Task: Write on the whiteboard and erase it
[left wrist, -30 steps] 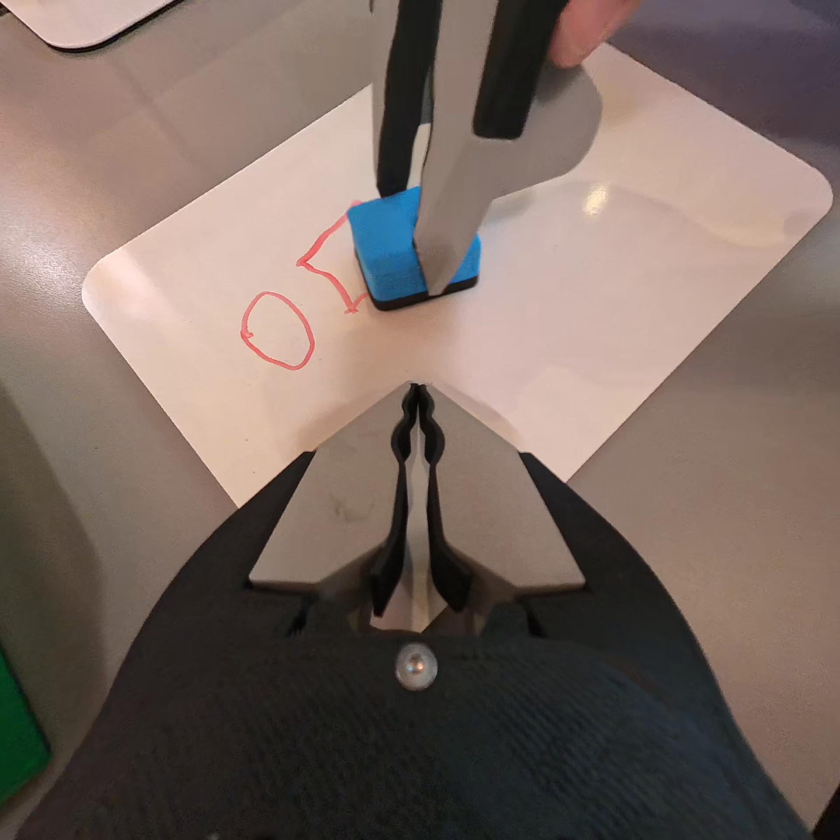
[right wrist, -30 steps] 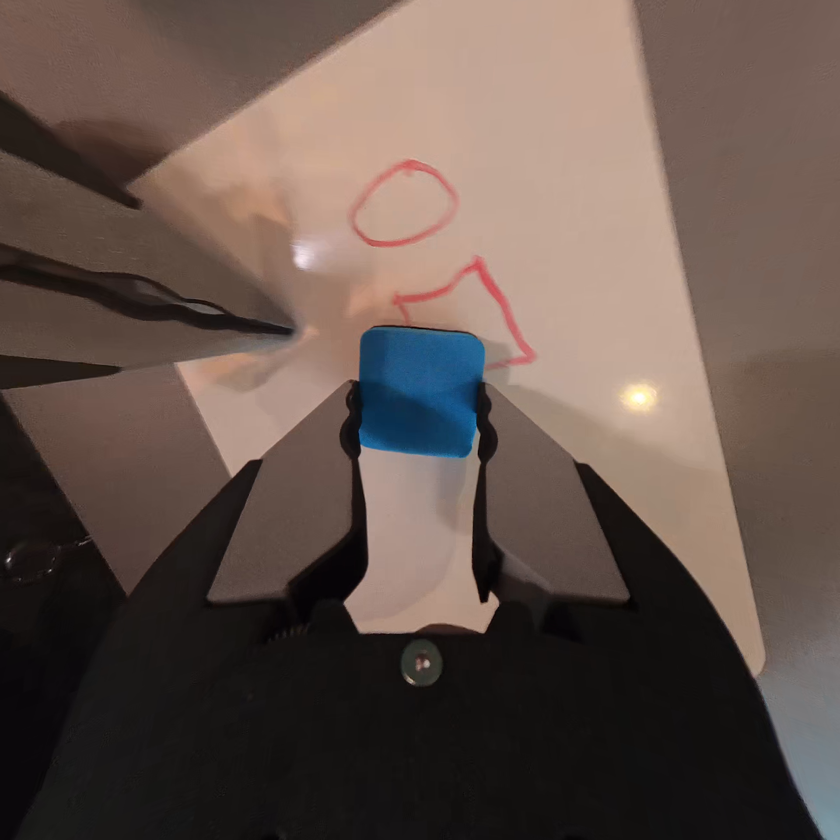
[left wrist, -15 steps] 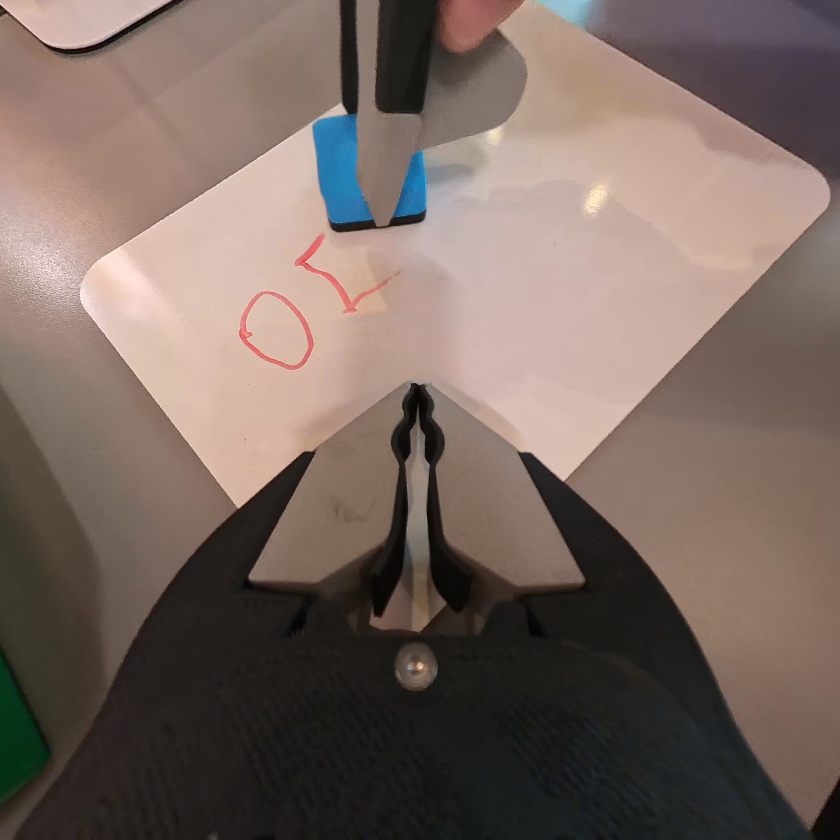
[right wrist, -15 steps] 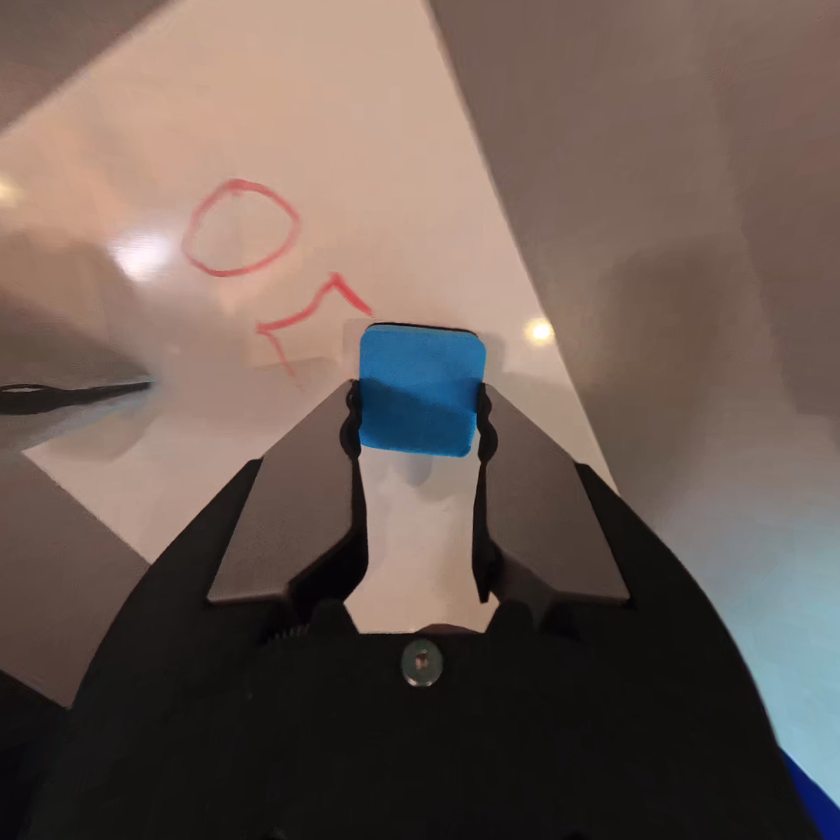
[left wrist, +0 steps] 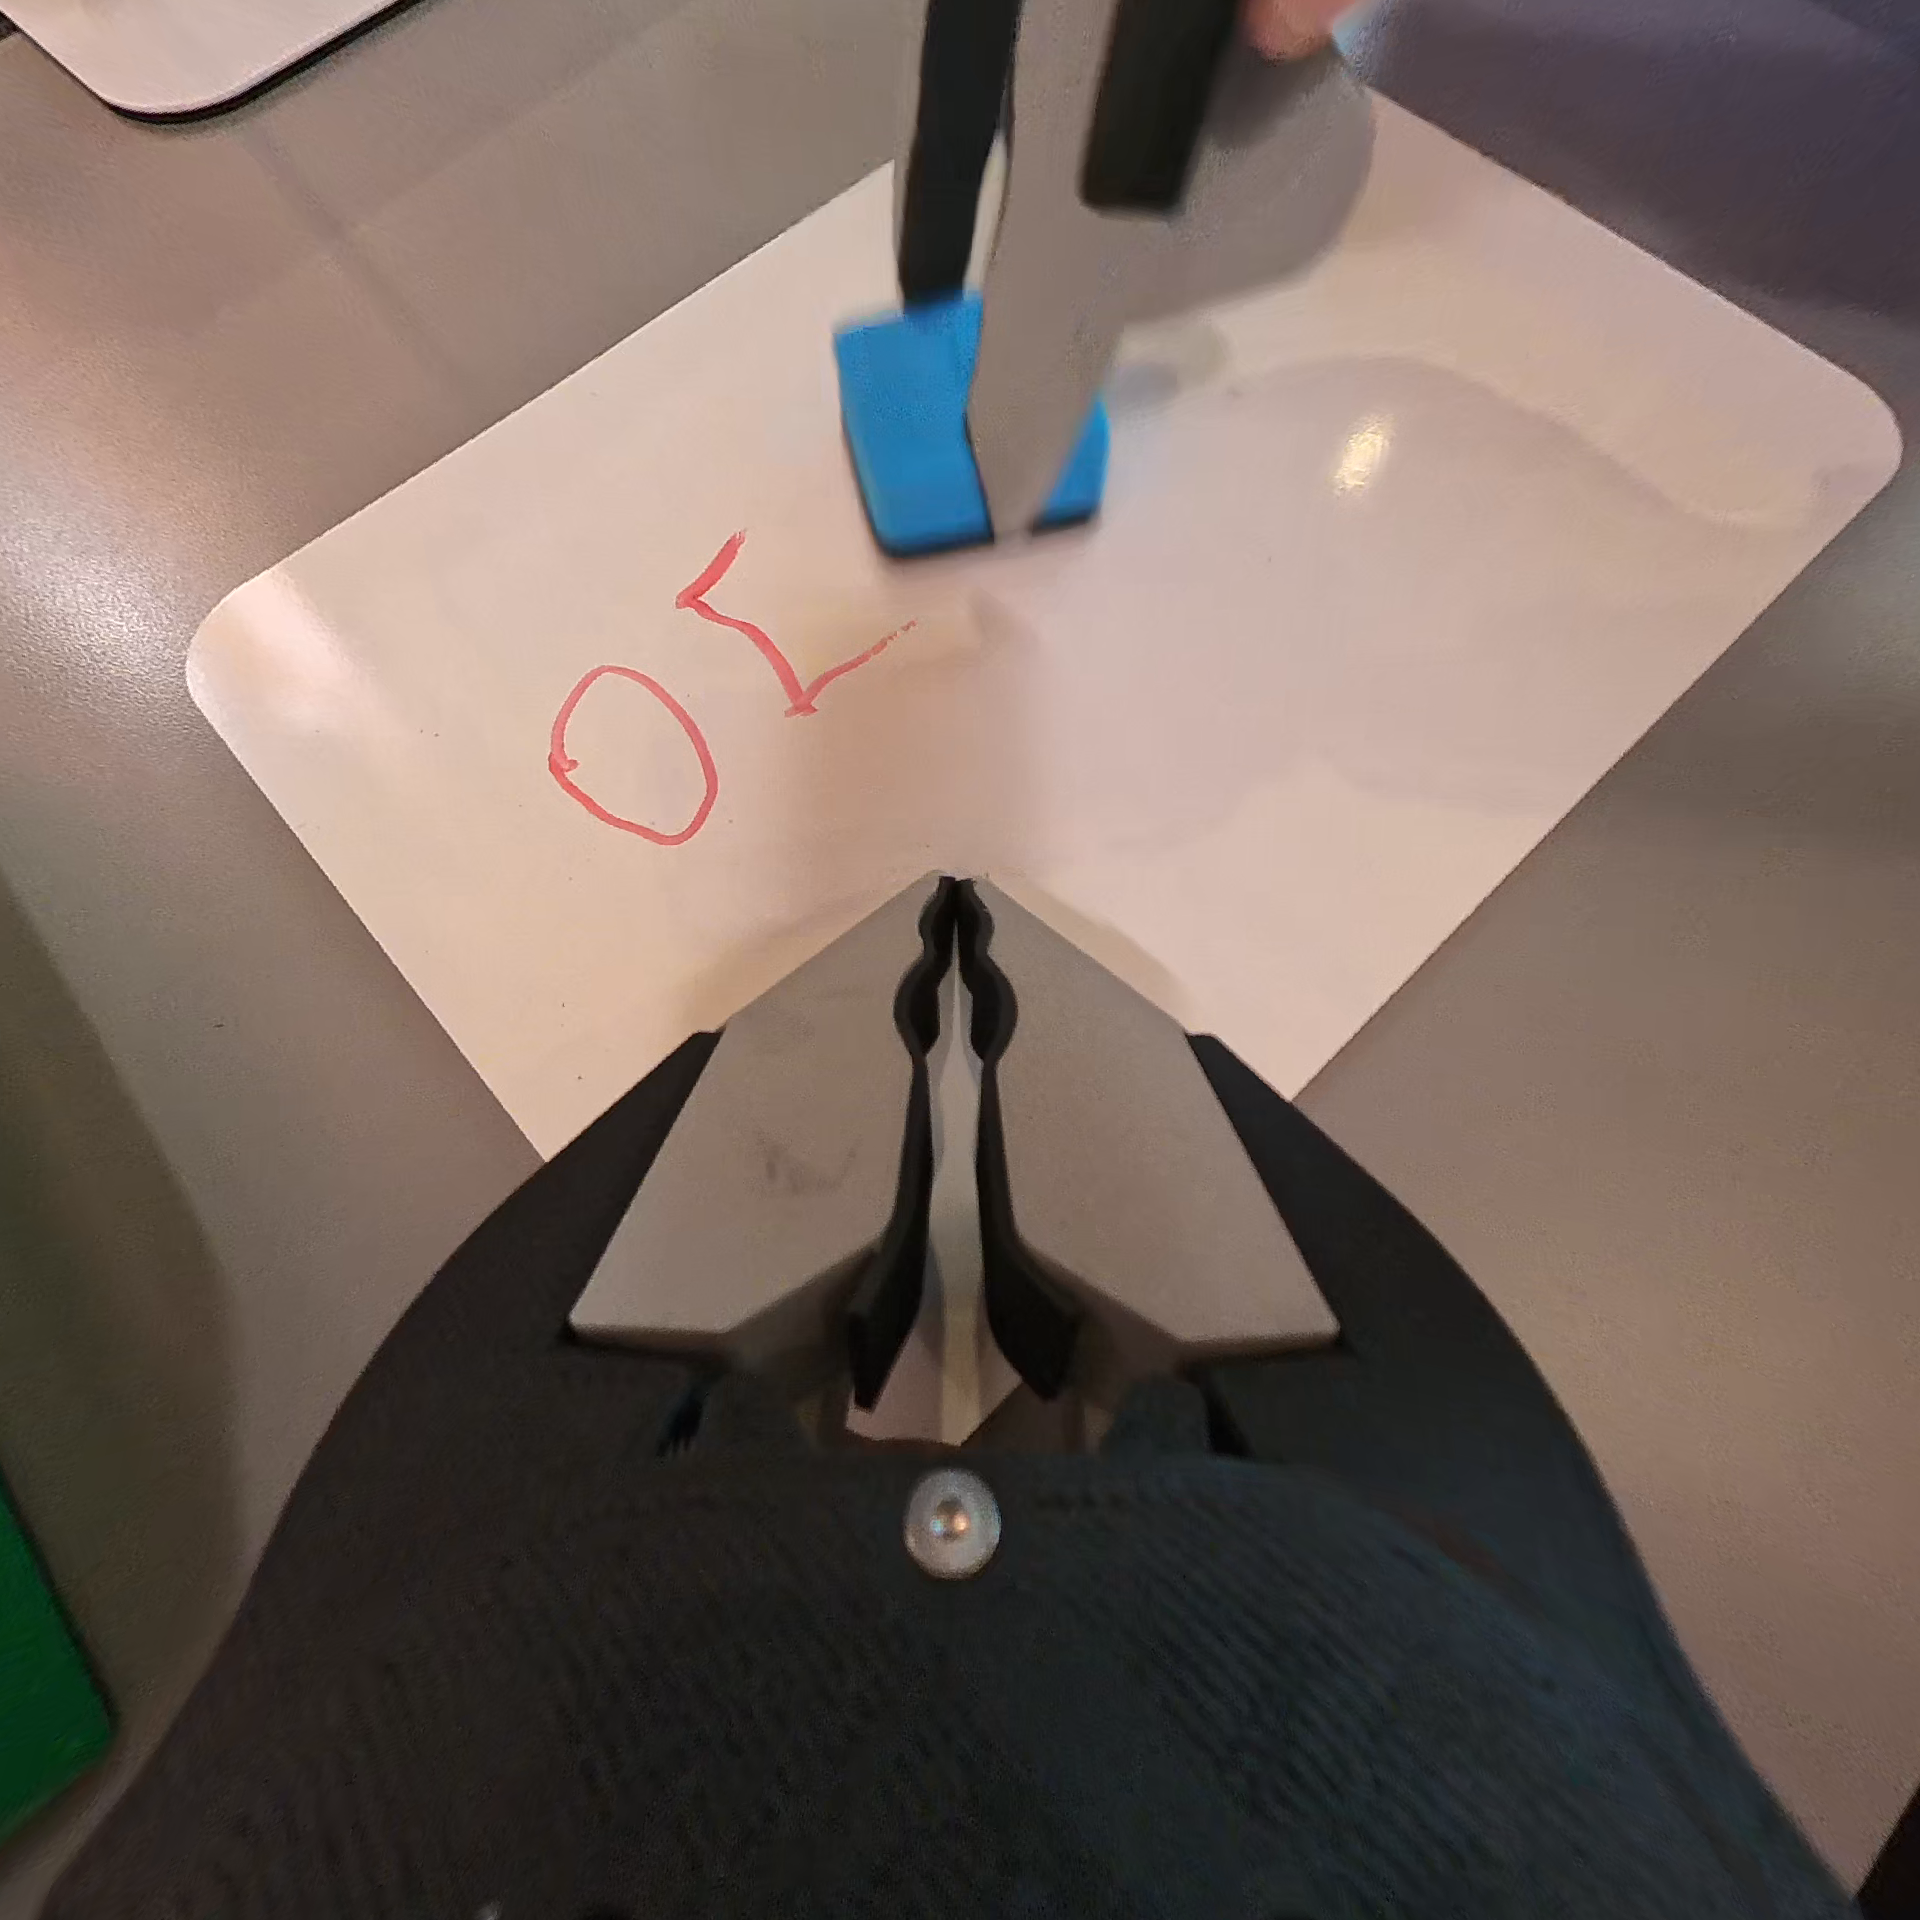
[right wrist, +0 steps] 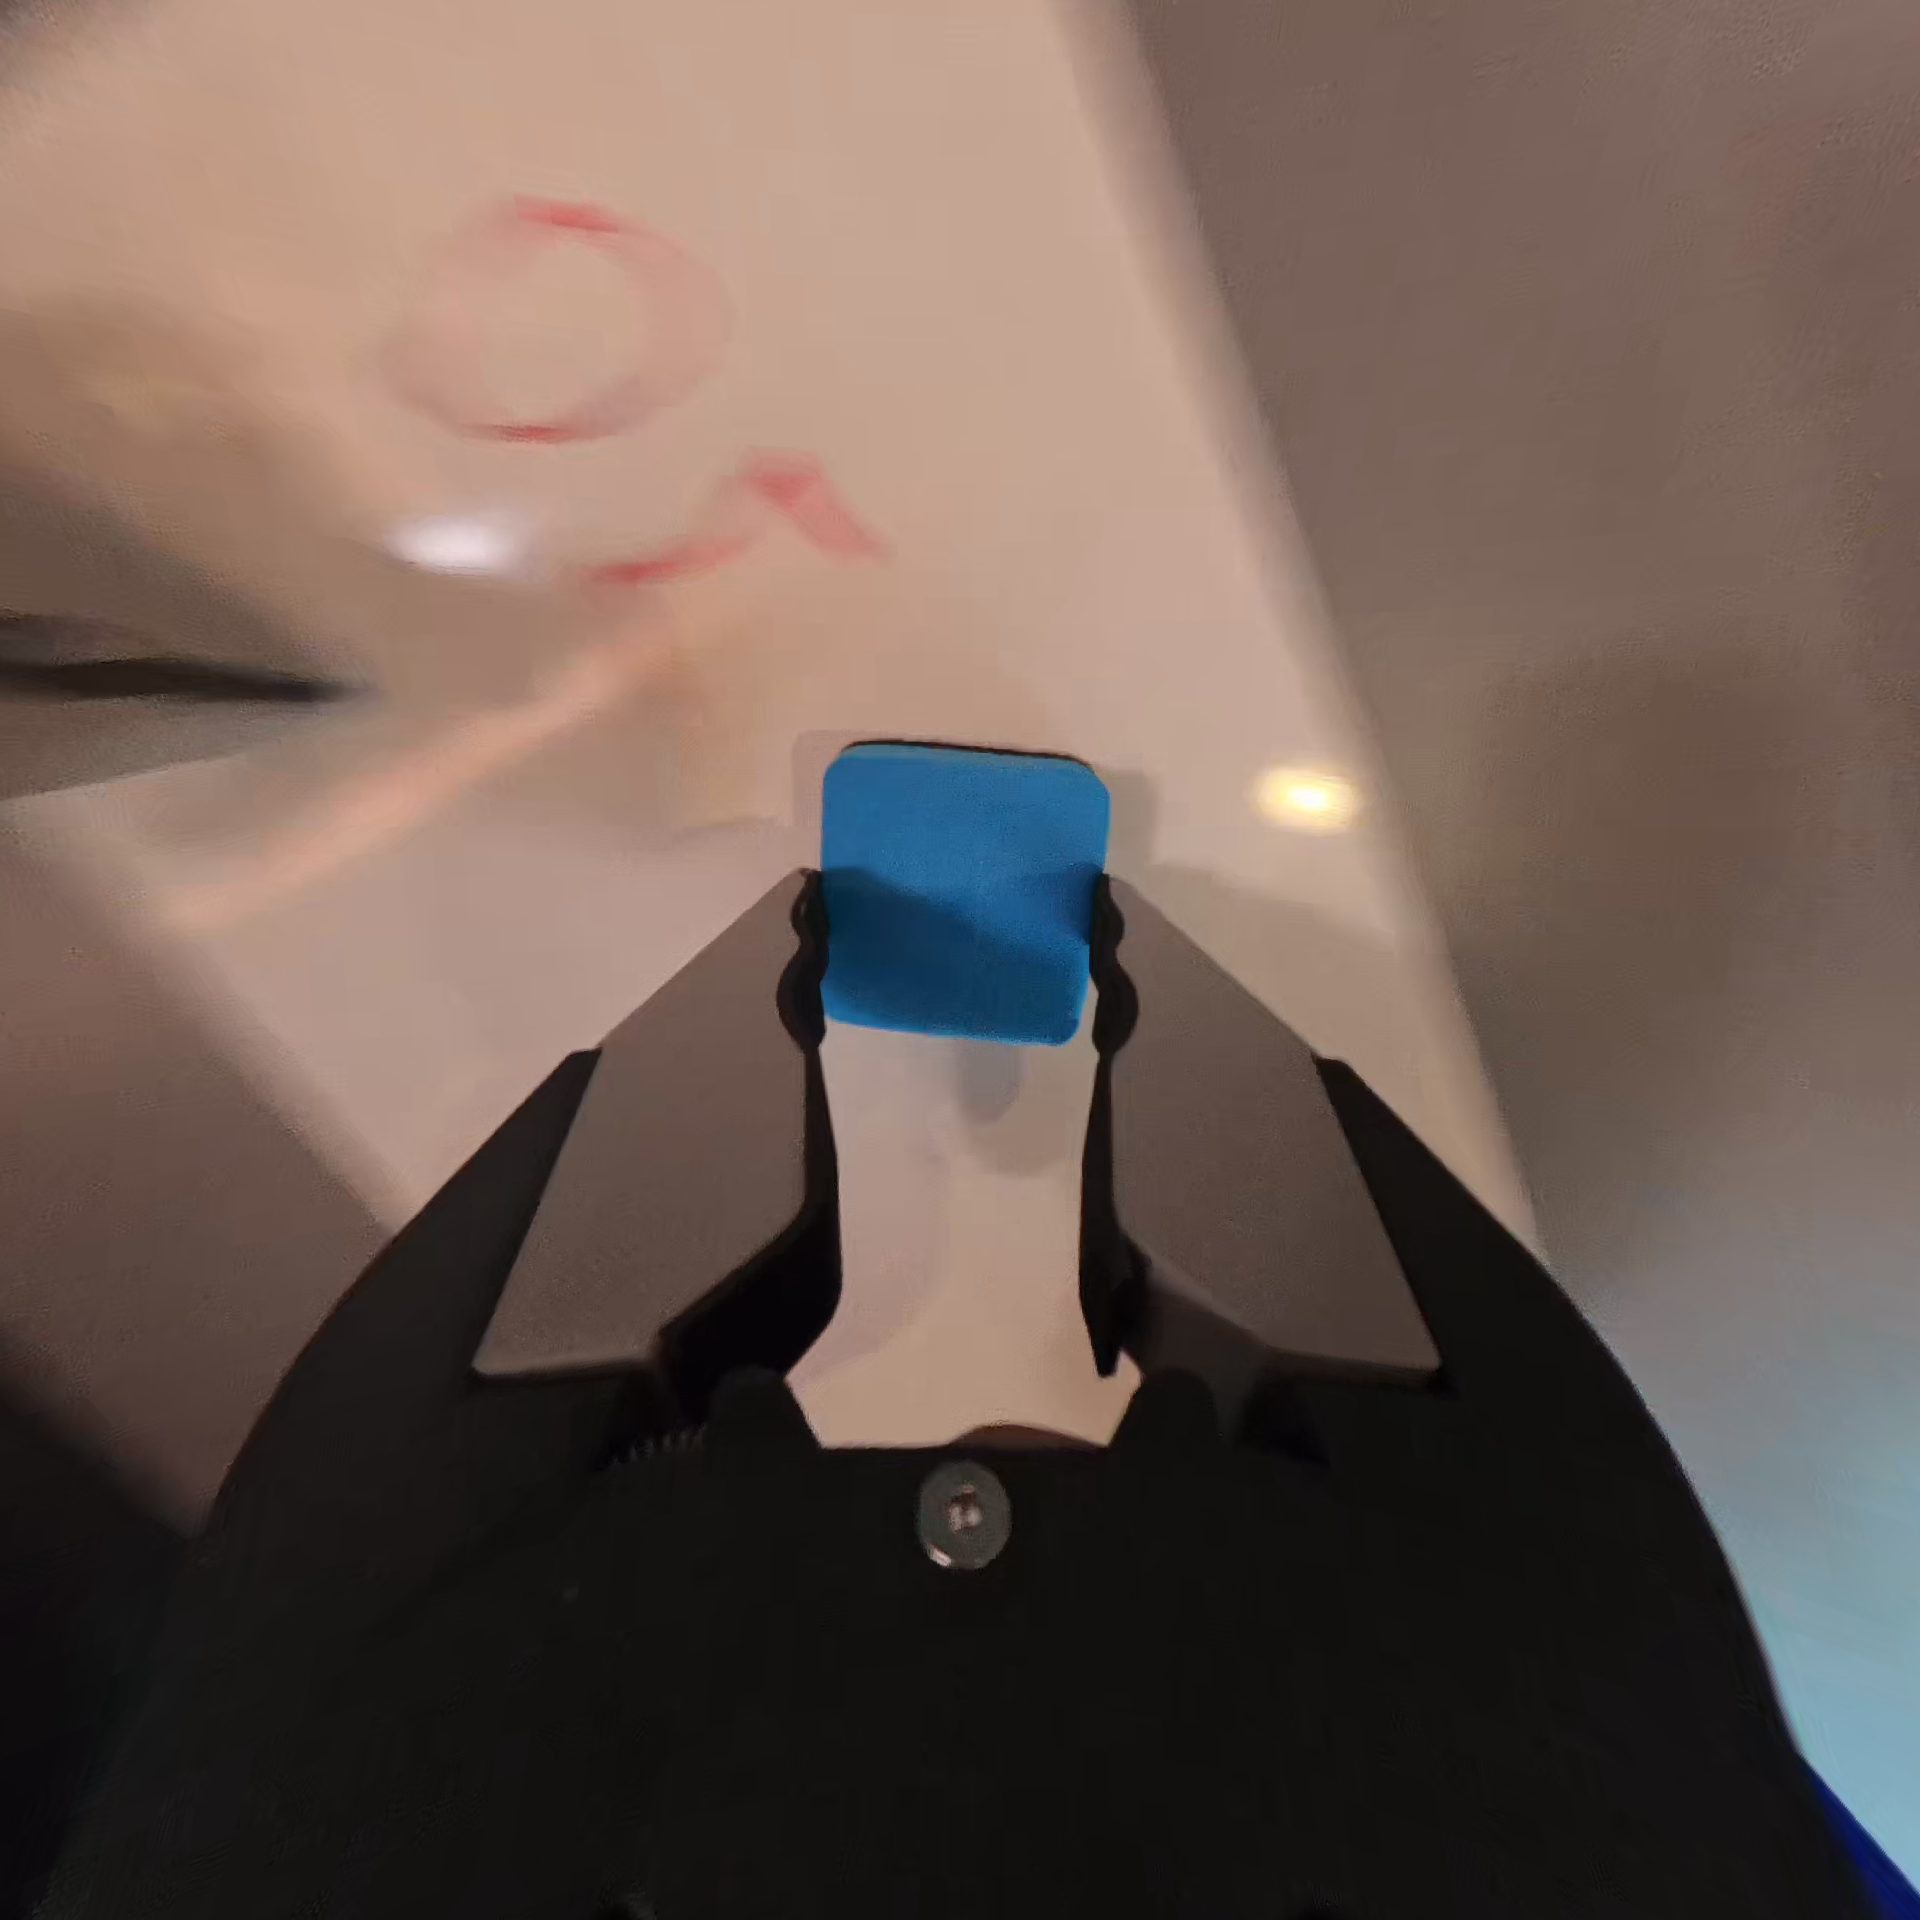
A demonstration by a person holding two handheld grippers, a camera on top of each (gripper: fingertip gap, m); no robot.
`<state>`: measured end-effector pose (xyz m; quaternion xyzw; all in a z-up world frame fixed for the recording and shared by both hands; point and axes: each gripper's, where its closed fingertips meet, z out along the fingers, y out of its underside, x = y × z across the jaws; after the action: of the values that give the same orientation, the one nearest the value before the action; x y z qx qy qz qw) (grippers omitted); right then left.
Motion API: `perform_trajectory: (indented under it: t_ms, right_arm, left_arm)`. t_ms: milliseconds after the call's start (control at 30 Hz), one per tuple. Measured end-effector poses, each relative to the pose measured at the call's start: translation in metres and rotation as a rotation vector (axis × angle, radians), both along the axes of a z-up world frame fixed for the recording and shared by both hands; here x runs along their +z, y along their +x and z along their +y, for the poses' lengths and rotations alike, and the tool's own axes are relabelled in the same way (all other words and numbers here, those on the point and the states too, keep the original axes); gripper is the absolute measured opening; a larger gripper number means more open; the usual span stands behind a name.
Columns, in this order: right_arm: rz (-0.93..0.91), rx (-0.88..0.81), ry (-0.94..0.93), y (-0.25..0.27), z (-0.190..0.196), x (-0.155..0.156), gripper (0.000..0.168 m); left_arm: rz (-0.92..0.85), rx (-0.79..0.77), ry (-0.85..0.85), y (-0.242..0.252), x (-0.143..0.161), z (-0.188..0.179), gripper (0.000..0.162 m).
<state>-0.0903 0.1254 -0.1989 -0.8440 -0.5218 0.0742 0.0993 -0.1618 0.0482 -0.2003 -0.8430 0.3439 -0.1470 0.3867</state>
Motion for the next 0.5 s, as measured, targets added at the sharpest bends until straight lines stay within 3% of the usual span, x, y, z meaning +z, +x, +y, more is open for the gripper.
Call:
perform_trajectory:
  t_ms: [67, 133, 200, 333, 433, 500]
  right_arm:
    - [0.041, 0.108, -0.089, -0.021, -0.034, 0.002, 0.048]
    - [-0.098, 0.077, -0.001, 0.0, -0.02, 0.0, 0.048]
    - [-0.154, -0.076, 0.06, 0.028, 0.01, 0.002, 0.048]
    - [-0.057, 0.058, -0.027, 0.027, -0.022, 0.0, 0.049]
    - [-0.079, -0.147, 0.017, 0.056, 0.005, 0.0, 0.048]
    - [-0.021, -0.057, -0.028, 0.05, -0.012, 0.0, 0.049]
  left_arm:
    - [-0.002, 0.001, -0.002, 0.0, 0.0, 0.0, 0.0]
    - [-0.002, 0.002, -0.002, 0.0, 0.0, 0.0, 0.0]
    - [0.003, 0.002, 0.003, 0.0, 0.0, 0.0, 0.0]
    - [-0.006, -0.003, -0.005, 0.0, 0.0, 0.0, 0.0]
    - [-0.003, -0.004, -0.003, 0.001, 0.0, 0.0, 0.0]
    - [0.002, -0.004, 0.002, 0.0, 0.0, 0.0, 0.0]
